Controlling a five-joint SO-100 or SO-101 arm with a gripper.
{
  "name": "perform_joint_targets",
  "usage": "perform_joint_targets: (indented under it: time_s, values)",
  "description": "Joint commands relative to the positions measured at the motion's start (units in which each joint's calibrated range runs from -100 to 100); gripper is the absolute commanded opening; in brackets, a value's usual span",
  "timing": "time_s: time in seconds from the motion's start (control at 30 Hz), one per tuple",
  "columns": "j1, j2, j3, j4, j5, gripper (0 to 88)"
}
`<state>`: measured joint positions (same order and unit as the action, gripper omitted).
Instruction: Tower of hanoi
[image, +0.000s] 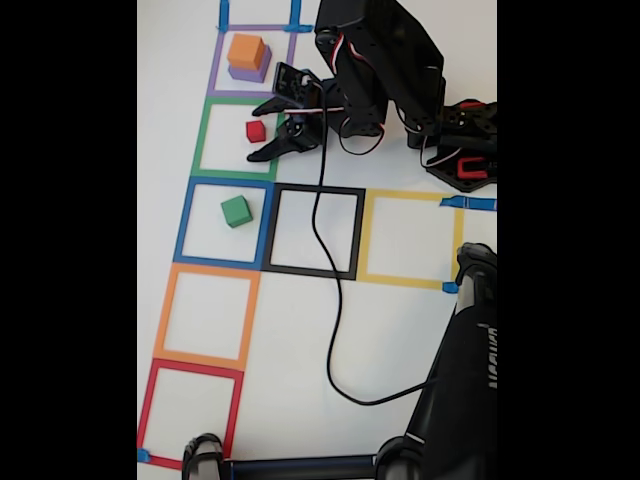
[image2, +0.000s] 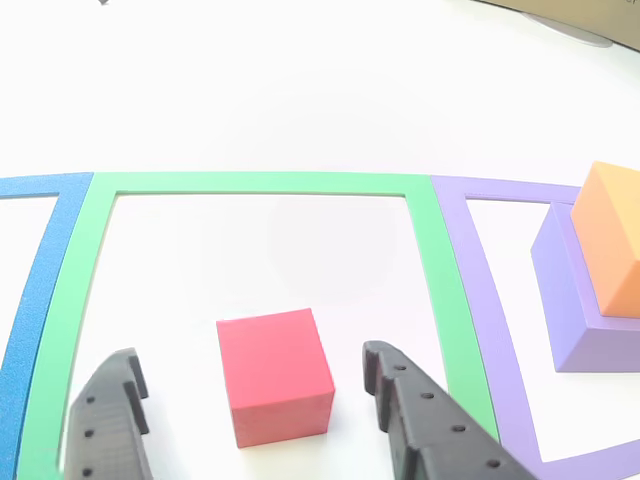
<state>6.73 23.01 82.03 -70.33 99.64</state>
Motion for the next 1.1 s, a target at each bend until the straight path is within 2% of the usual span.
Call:
perform_joint_targets:
  time_s: [0.0, 1.07]
  values:
    - [-0.69, -0.44, -0.3, -0.68, 0.36, 19.9]
    - [-2.13, 0.61, -1.66, 1.51, 0.36, 5.6]
